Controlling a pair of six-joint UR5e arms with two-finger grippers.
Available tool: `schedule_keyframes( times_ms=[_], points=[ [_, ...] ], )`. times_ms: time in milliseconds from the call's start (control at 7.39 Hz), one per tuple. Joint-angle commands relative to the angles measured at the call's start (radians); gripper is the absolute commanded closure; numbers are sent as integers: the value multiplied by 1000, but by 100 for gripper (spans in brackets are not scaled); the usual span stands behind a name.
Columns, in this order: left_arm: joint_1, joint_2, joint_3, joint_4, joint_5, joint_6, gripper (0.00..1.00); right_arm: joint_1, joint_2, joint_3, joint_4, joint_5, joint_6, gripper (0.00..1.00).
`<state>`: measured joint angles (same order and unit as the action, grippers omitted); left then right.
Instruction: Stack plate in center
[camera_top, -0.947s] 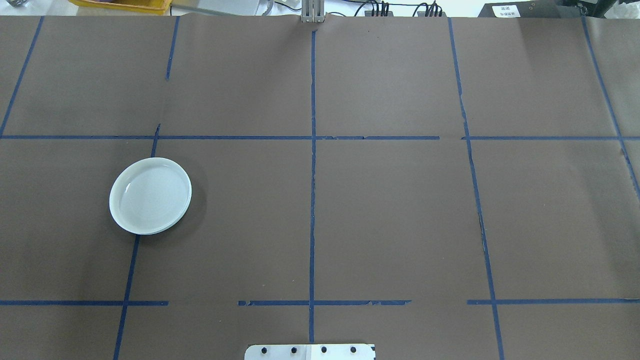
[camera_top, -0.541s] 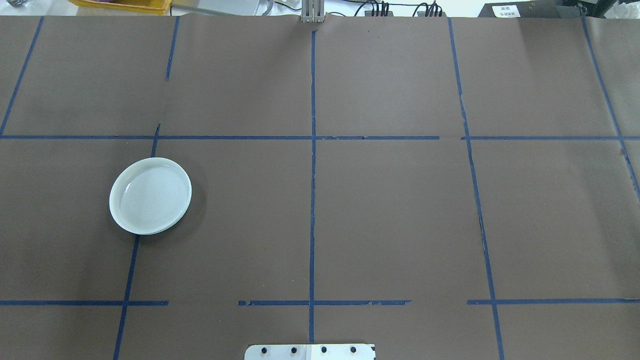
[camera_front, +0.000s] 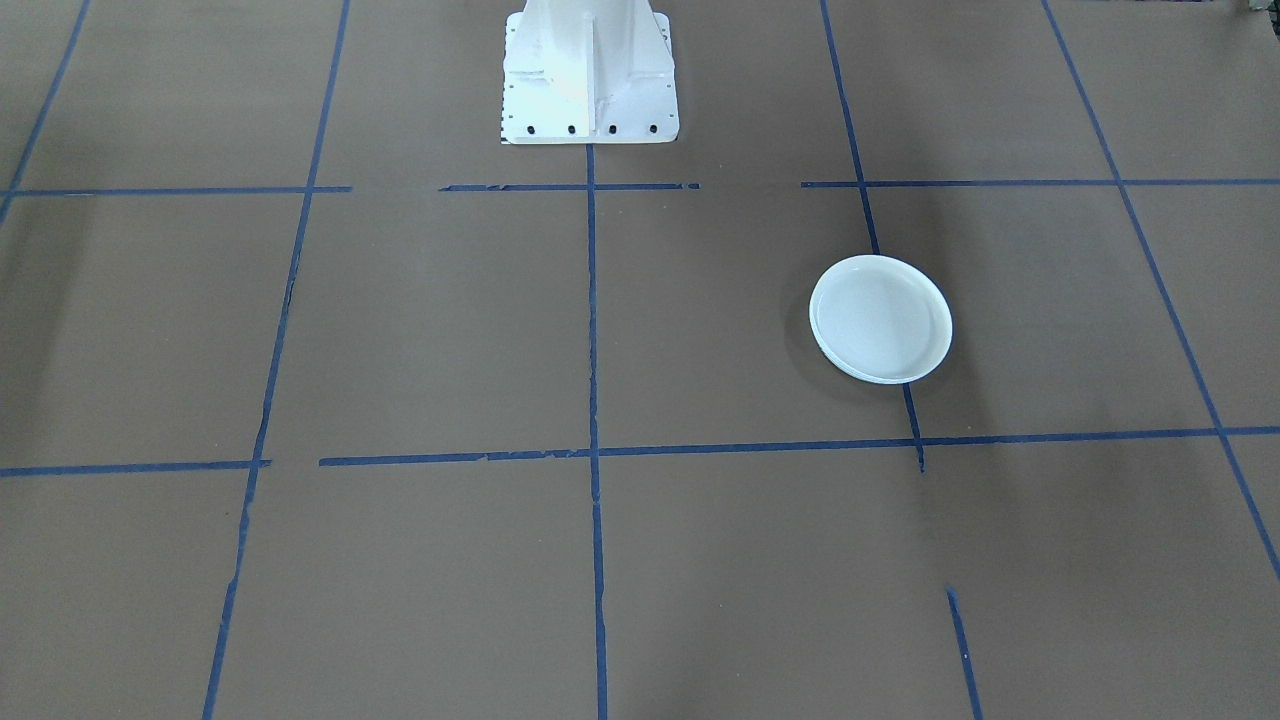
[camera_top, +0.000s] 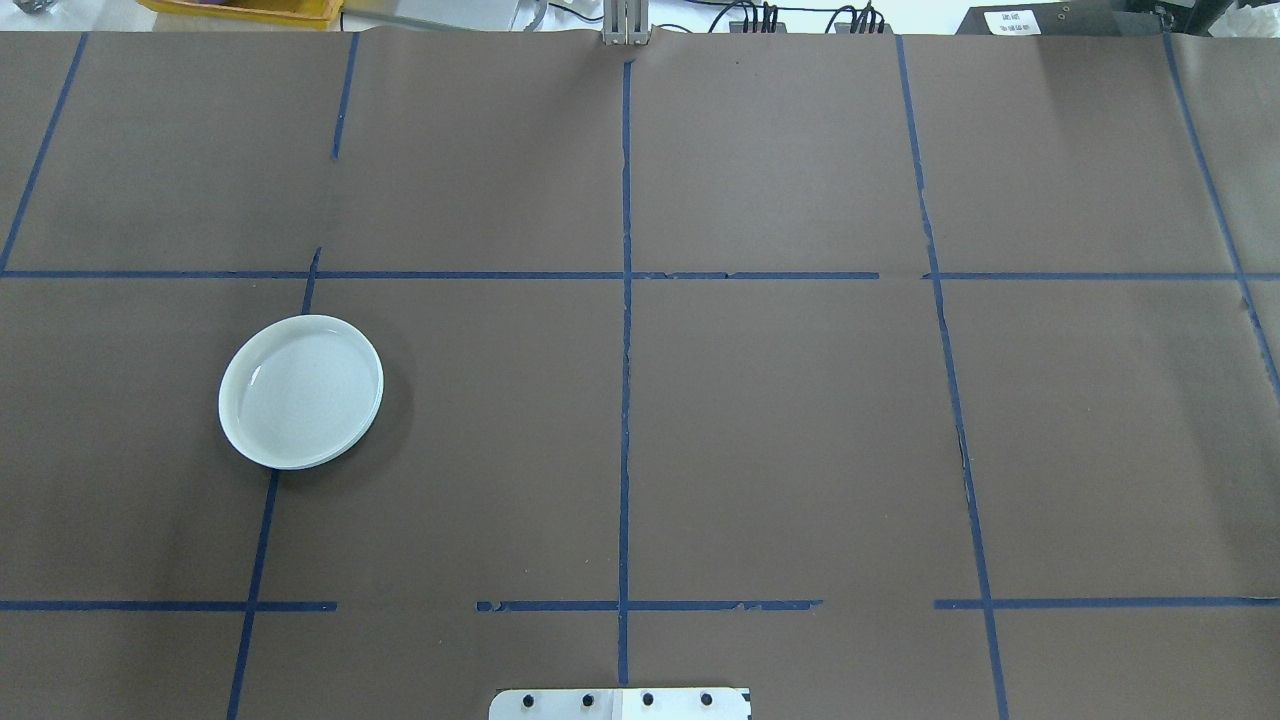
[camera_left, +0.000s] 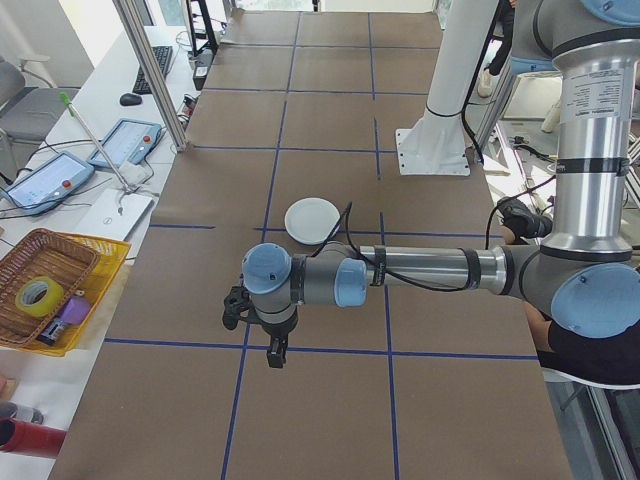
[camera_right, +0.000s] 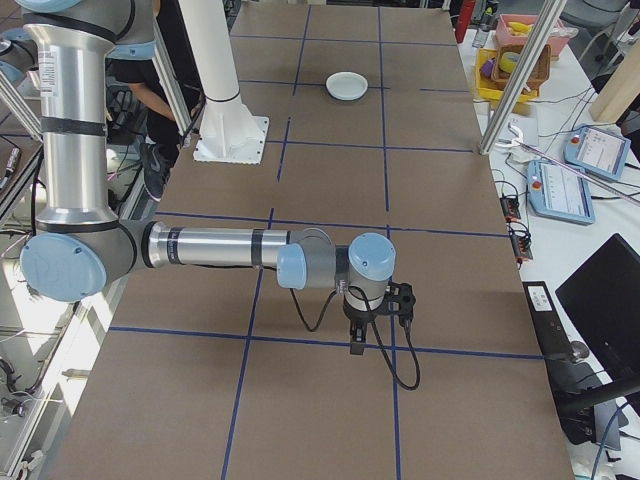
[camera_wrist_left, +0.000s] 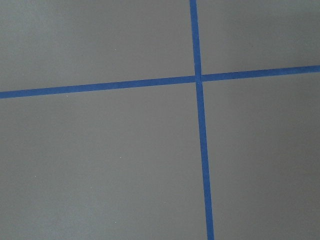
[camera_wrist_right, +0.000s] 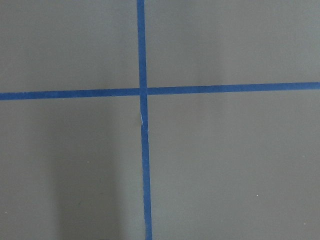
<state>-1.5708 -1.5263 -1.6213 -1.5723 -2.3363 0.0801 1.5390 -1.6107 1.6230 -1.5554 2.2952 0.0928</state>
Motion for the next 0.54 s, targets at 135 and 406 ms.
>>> schedule_keyframes(
  times_ms=[135,406],
  points=[
    [0,0,0,-3,0,6,0,0,0,0,0,1,-1,0],
    [-2,0,-2,-3,-2,7,0,0,0,0,0,1,-1,0]
  ],
)
